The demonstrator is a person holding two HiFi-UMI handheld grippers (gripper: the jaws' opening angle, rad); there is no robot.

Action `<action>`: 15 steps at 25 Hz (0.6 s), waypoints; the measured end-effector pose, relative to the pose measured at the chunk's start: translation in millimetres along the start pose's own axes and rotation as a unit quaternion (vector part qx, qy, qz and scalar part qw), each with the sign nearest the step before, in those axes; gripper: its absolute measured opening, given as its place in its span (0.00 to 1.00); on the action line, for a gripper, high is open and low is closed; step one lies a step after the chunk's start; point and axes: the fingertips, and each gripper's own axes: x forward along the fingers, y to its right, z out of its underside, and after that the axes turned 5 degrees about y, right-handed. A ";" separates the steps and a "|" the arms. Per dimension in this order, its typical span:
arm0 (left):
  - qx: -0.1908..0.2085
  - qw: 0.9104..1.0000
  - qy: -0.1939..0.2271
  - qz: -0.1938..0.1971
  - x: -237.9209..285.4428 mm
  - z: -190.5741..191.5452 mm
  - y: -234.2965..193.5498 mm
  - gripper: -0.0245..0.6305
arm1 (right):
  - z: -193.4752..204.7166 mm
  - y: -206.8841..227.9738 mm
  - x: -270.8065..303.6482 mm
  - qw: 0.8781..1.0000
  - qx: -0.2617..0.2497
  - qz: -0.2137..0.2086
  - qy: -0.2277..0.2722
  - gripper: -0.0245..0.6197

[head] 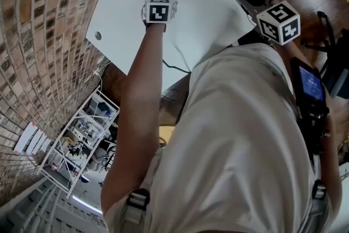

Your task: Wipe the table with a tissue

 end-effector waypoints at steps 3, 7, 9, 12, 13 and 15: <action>-0.073 0.995 0.015 0.070 -2.5 -0.1 15.3 0.10 | -0.6 -2.4 1.3 1.000 0.002 -0.003 -0.001 0.05; -0.066 0.996 0.035 0.051 -0.8 -4.9 1.0 0.10 | -2.0 -0.6 0.3 1.000 0.000 -0.001 -0.002 0.05; -0.058 0.997 0.044 0.021 2.8 -10.2 -9.0 0.10 | -0.9 1.2 -1.7 1.000 0.000 0.003 -0.003 0.05; -0.012 0.999 0.030 -0.007 7.8 -14.7 -8.6 0.10 | 0.7 5.4 -4.8 1.000 0.002 0.008 -0.003 0.05; 0.009 1.000 0.025 -0.013 8.8 -14.8 -6.2 0.10 | 0.8 6.9 -5.3 1.000 0.002 0.009 -0.003 0.05; 0.045 0.999 0.023 -0.010 9.3 -15.1 3.7 0.10 | 0.2 8.2 -5.0 1.000 -0.001 0.010 -0.003 0.05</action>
